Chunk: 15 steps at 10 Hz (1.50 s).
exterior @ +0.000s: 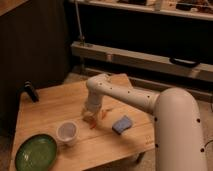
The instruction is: Place the pepper in the ceramic bowl
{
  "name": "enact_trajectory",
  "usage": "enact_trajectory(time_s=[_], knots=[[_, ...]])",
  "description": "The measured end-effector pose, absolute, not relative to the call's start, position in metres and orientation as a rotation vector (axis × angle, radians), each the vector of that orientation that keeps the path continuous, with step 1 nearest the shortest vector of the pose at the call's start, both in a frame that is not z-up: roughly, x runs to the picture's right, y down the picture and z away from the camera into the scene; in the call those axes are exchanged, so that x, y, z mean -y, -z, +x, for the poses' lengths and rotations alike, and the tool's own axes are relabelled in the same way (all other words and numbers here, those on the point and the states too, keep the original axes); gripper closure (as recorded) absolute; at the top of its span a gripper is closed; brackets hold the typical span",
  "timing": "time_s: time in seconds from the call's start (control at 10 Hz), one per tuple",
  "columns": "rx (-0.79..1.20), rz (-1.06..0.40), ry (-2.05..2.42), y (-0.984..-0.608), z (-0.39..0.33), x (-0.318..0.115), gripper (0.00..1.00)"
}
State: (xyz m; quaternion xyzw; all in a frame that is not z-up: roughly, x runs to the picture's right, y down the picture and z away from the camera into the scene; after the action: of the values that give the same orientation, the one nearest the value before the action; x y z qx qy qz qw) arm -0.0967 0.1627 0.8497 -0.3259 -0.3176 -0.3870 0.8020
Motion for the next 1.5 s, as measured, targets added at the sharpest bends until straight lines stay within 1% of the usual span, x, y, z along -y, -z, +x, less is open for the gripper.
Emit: enact_trajectory(time_s=[0.2, 0.4, 0.8, 1.3, 1.4, 1.5], knots=[[0.673, -0.686, 0.841, -0.847, -0.091, -0.147, 0.2], [0.655, -0.686, 0.846, -0.848, -0.081, -0.142, 0.2], [0.619, -0.685, 0.812, -0.851, -0.036, -0.145, 0.2], [0.63, -0.671, 0.785, -0.866, -0.025, -0.157, 0.2], [0.634, -0.668, 0.785, -0.868, -0.027, -0.157, 0.23], [0.637, -0.669, 0.779, -0.871, -0.026, -0.158, 0.33]])
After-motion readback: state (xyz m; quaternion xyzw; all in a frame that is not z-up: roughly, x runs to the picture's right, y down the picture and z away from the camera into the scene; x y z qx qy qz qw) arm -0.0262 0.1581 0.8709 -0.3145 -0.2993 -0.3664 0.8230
